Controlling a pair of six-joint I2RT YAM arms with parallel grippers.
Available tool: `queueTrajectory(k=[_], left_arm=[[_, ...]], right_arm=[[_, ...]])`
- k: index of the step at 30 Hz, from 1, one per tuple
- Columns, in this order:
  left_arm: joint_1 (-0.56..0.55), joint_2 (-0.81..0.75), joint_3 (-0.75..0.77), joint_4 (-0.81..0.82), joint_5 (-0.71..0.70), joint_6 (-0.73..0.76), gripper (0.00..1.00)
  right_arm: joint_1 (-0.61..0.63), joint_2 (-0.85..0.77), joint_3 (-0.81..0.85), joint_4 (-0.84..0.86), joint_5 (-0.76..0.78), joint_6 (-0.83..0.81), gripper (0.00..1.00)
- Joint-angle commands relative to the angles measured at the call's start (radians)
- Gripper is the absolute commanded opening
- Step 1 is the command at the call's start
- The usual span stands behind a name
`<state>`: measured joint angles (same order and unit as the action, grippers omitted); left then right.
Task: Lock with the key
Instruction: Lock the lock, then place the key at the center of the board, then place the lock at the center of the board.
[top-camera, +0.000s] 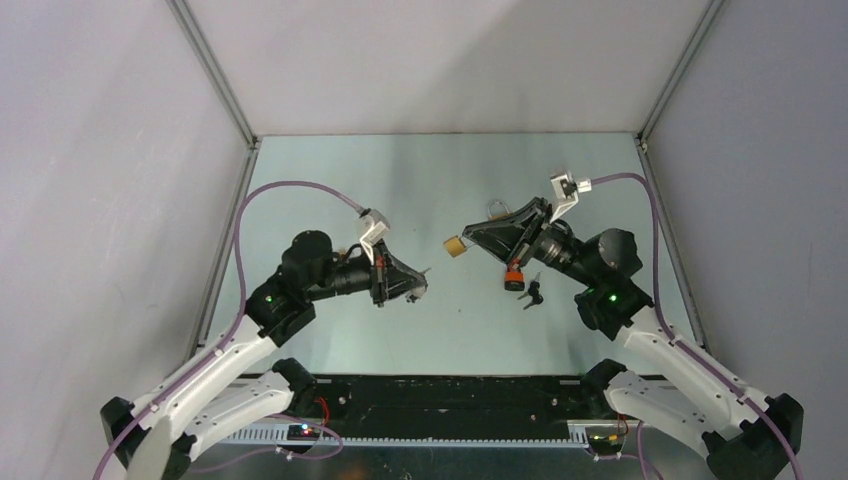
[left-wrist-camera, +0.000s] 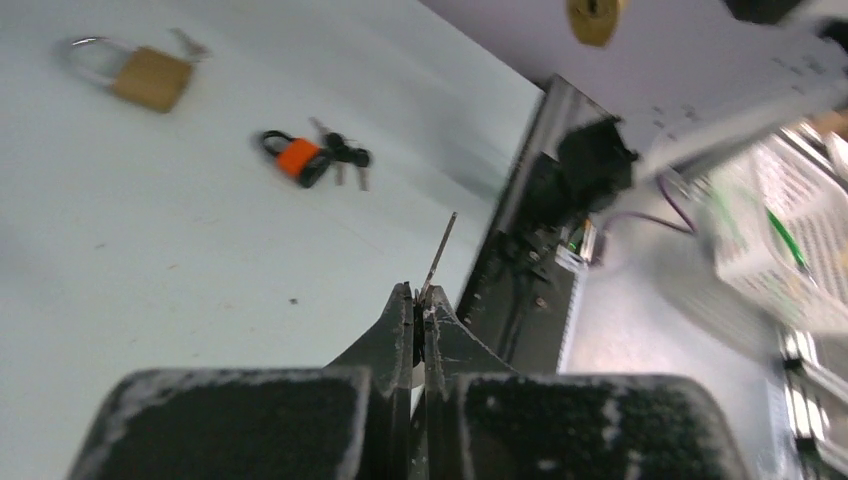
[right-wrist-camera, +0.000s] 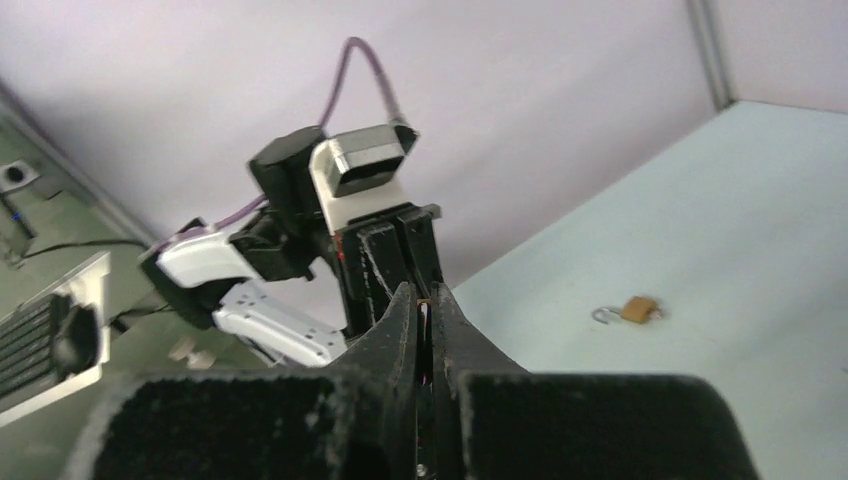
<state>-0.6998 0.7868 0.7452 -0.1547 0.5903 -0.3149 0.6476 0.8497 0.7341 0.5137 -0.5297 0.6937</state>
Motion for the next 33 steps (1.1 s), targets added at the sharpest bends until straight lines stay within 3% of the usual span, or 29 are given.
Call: queueTrajectory(k=[1,7,19,28,33], left_arm=[[0.04,0.041,0.016,-0.006,-0.267,-0.053,0.0],[0.119,0.266,0.088,-0.019,-0.385,-0.102,0.0],[0.185,0.855,0.38,-0.025,-0.427,-0.093,0.0],[0.235,1.079,0.513,-0.057,-0.41,-0.164,0.0],[0.246,1.148,0.552,-0.065,-0.398,-0.158,0.12]], right_arm=[[-0.022,0.044,0.041,-0.124,0.111,-0.062,0.0],[-0.037,0.258,0.041,-0.143,0.126,-0.069,0.0],[-0.093,0.836,0.099,0.153,0.063,-0.025,0.0],[-0.098,1.131,0.234,0.225,0.122,0.056,0.0],[-0.097,1.199,0.259,0.244,0.139,0.098,0.07]])
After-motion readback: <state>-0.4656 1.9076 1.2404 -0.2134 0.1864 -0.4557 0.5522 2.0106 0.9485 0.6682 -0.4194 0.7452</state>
